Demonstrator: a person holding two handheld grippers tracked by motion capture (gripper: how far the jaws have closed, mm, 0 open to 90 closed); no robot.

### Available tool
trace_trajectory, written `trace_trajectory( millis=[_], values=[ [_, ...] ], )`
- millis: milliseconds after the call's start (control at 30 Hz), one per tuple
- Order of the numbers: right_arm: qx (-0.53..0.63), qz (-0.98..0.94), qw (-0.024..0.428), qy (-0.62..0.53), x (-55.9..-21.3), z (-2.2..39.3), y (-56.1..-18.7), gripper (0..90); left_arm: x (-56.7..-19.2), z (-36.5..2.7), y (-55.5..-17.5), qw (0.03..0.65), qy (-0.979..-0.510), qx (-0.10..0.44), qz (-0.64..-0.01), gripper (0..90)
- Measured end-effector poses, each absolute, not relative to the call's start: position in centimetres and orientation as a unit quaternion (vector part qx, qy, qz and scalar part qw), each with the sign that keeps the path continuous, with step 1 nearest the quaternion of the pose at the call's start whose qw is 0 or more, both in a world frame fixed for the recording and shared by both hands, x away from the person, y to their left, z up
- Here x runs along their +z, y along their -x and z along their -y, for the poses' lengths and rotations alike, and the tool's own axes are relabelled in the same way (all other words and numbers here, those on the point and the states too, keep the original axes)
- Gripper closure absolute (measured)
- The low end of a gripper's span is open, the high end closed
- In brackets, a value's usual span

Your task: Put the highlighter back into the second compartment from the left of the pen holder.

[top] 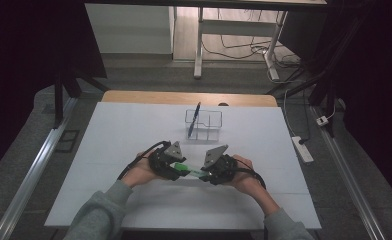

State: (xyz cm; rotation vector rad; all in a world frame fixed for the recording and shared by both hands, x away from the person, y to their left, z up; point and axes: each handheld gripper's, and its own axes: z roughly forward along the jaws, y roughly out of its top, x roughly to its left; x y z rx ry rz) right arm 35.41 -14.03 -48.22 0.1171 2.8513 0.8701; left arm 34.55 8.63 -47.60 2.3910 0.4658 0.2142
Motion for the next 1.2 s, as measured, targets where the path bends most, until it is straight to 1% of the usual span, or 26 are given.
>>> trace_trajectory(
  millis=[167,467,600,900,1200],
  values=[
    [0.319,-0.941,0.088,-0.065,-47.9,14.7,-35.7,65.4,-47.3,-9.2,-34.8,0.360,-0.904,0.085,-0.213,36.5],
    [0.355,-0.924,0.100,-0.096,-47.4,15.6,-36.0,65.4,-47.2,-10.2,-35.2,0.382,-0.882,0.086,-0.261,31.1],
    [0.371,-0.917,0.103,-0.109,-47.3,16.0,-36.0,65.3,-47.2,-10.6,-35.4,0.383,-0.872,0.090,-0.289,27.4],
    [0.408,-0.896,0.121,-0.124,-46.9,16.7,-35.9,65.3,-47.1,-11.6,-35.6,0.412,-0.849,0.078,-0.321,25.4],
    [0.419,-0.888,0.128,-0.136,-46.9,16.9,-35.9,65.3,-47.1,-11.9,-35.7,0.436,-0.836,0.070,-0.326,24.7]
  ],
)
